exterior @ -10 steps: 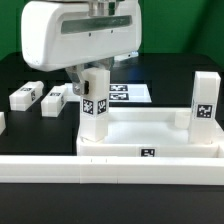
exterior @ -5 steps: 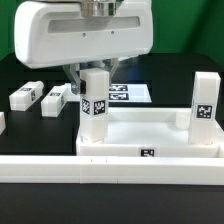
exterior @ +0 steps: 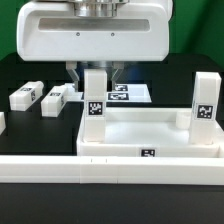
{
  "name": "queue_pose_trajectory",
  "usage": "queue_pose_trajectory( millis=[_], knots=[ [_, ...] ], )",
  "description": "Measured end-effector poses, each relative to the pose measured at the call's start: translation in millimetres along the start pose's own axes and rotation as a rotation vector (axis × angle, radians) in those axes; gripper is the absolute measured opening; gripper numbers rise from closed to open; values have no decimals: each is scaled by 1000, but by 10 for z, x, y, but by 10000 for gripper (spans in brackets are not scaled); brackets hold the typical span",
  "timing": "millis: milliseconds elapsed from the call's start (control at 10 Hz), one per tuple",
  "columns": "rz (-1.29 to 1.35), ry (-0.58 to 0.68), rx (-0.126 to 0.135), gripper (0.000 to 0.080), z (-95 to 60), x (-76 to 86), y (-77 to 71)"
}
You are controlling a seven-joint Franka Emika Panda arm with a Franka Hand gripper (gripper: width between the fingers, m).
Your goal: Assemble desk
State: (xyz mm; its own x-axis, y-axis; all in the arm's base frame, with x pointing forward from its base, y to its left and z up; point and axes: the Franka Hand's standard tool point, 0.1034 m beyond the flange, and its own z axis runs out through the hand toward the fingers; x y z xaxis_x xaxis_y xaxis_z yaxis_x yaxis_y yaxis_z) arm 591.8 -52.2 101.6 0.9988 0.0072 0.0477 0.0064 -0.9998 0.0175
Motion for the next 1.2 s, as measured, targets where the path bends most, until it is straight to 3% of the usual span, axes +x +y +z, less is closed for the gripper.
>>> queue_pose_trajectory(
  millis=[300, 700, 900, 1000, 1100, 1200],
  knots=[
    [301, 0, 17, 291, 3, 1, -15],
    [505, -2, 21, 291, 8, 2, -26],
    [446, -1, 21, 291, 9, 2, -25],
    [394, 0, 18, 467, 6, 7, -23],
    [311, 2, 15, 586, 0, 15, -26],
    [248, 2, 15, 630, 0, 18, -42]
  ],
)
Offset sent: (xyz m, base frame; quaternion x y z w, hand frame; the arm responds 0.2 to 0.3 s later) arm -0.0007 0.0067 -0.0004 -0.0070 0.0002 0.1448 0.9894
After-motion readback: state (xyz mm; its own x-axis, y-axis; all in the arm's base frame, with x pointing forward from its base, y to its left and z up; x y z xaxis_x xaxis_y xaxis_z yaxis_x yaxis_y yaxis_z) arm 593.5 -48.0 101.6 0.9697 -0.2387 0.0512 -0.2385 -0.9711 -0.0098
